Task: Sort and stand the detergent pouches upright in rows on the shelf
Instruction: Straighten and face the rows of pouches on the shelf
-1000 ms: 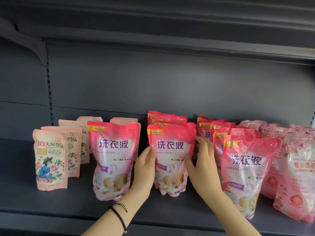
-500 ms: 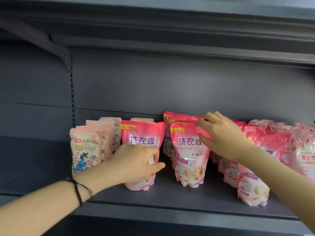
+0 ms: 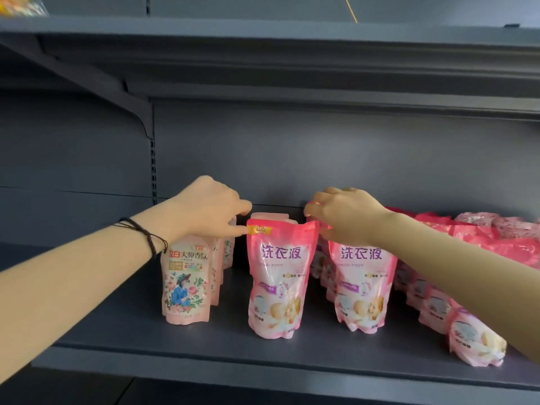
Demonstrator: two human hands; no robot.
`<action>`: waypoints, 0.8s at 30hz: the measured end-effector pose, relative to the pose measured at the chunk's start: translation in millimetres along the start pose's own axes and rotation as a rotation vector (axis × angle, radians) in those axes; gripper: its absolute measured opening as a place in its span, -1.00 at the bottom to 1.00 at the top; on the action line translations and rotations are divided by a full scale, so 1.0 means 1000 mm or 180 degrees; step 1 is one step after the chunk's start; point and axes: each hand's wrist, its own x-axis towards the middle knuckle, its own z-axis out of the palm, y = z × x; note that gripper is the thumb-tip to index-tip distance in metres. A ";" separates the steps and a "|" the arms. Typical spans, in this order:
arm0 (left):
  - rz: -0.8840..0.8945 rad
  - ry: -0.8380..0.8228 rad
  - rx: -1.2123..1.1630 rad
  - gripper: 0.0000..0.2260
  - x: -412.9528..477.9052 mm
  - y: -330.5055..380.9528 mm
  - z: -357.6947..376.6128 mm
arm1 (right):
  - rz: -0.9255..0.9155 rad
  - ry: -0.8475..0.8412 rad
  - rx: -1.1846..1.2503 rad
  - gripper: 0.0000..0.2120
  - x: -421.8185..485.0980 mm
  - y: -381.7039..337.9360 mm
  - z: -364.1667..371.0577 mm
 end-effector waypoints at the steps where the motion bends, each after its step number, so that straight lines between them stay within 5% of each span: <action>1: 0.0014 0.0075 -0.0092 -0.50 0.002 0.001 0.005 | 0.0014 -0.0008 0.0109 -0.62 0.005 -0.001 0.002; 6: -0.0287 -0.0268 -0.1788 -0.87 0.009 0.019 0.023 | 0.0074 -0.0221 0.0611 -0.81 0.020 -0.006 0.014; 10: -0.1046 -0.0120 -0.3619 -0.76 0.010 0.027 0.038 | 0.0514 -0.0126 0.1691 -0.77 0.022 -0.006 0.020; 16: -0.1953 0.0703 -0.6301 -0.82 0.017 0.060 0.040 | 0.1996 0.1212 0.4311 -0.80 -0.003 -0.025 0.037; 20: -0.2360 0.1671 -0.6747 -0.76 0.041 0.098 0.018 | 0.2568 0.2245 0.5494 -0.84 -0.012 -0.034 0.037; 24: -0.2570 0.1977 -0.6710 -0.76 0.060 0.144 -0.003 | 0.2950 0.2738 0.5373 -0.84 -0.038 -0.033 0.054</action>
